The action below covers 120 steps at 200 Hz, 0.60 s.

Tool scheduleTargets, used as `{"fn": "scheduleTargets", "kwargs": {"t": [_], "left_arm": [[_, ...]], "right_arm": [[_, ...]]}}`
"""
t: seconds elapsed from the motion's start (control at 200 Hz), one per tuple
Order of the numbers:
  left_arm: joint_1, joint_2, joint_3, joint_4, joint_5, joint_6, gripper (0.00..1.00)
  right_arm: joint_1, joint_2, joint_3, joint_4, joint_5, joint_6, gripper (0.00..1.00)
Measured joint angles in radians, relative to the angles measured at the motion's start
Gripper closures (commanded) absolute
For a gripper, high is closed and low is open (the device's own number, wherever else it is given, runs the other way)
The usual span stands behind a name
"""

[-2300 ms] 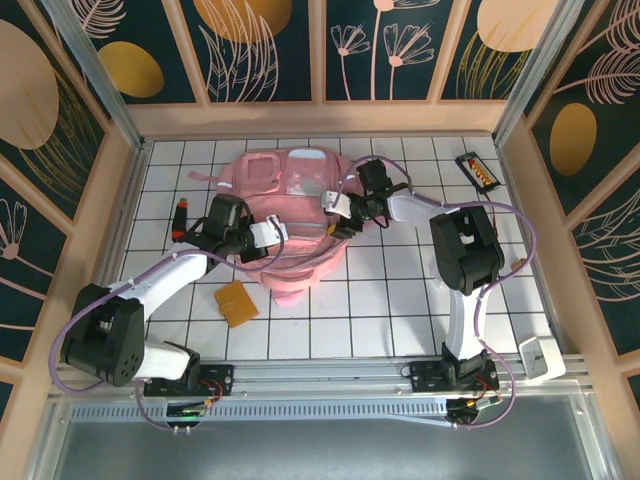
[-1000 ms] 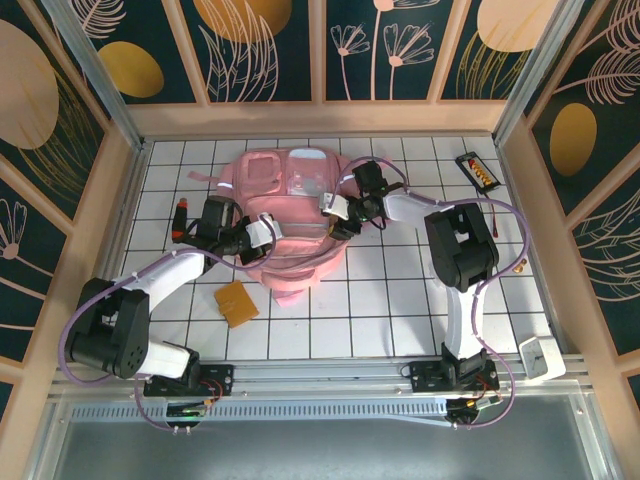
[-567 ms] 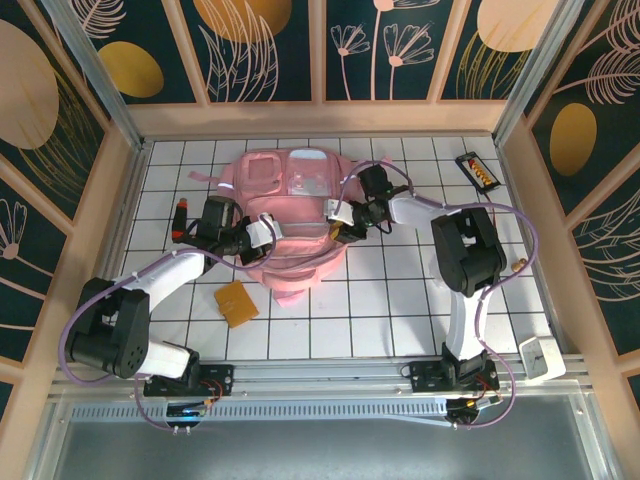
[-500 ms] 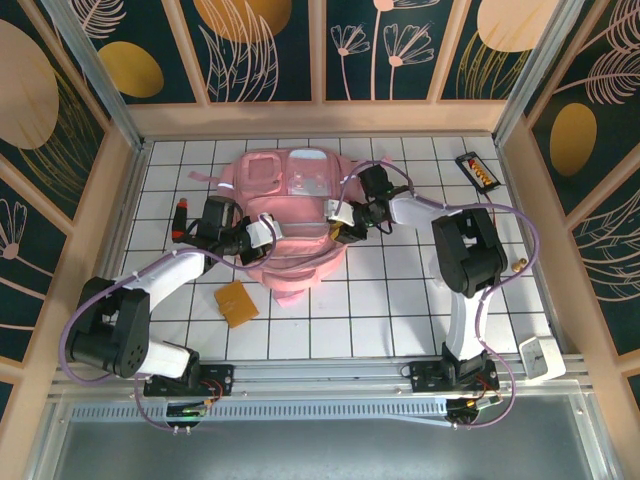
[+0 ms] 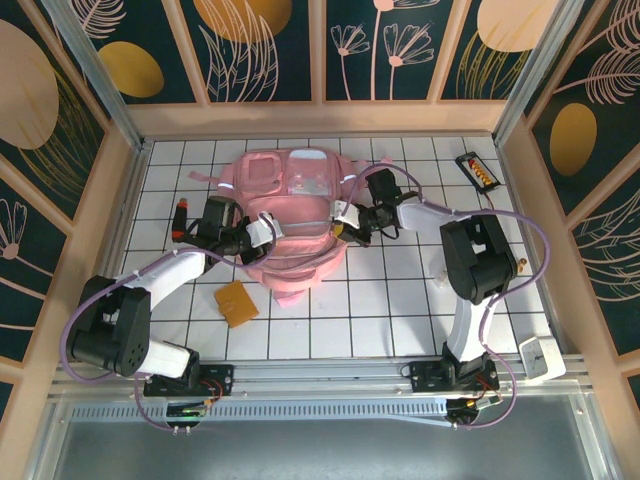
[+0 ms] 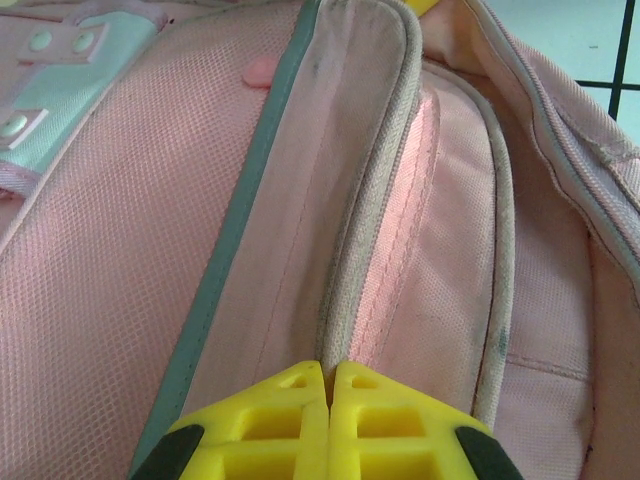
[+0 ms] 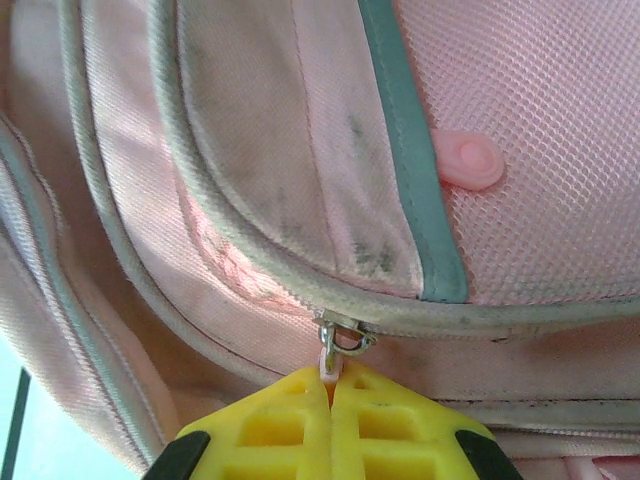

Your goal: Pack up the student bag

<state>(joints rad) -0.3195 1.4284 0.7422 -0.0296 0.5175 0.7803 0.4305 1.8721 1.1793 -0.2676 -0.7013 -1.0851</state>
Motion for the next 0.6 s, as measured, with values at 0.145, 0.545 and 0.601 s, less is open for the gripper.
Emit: {"fn": "scheduleTargets", "kwargs": {"t": [0.145, 0.545, 0.601], "left_arm": [[0.000, 0.000, 0.000, 0.004, 0.006, -0.030, 1.00], [-0.064, 0.043, 0.000, 0.098, 0.044, -0.196, 1.00], [-0.084, 0.059, 0.002, 0.109, 0.043, -0.214, 1.00]], "right_arm": [[0.000, -0.046, -0.053, 0.030, -0.034, 0.027, 1.00], [0.021, -0.122, -0.148, 0.121, -0.087, 0.139, 1.00], [0.032, -0.121, -0.148, 0.132, -0.087, 0.161, 1.00]]}}
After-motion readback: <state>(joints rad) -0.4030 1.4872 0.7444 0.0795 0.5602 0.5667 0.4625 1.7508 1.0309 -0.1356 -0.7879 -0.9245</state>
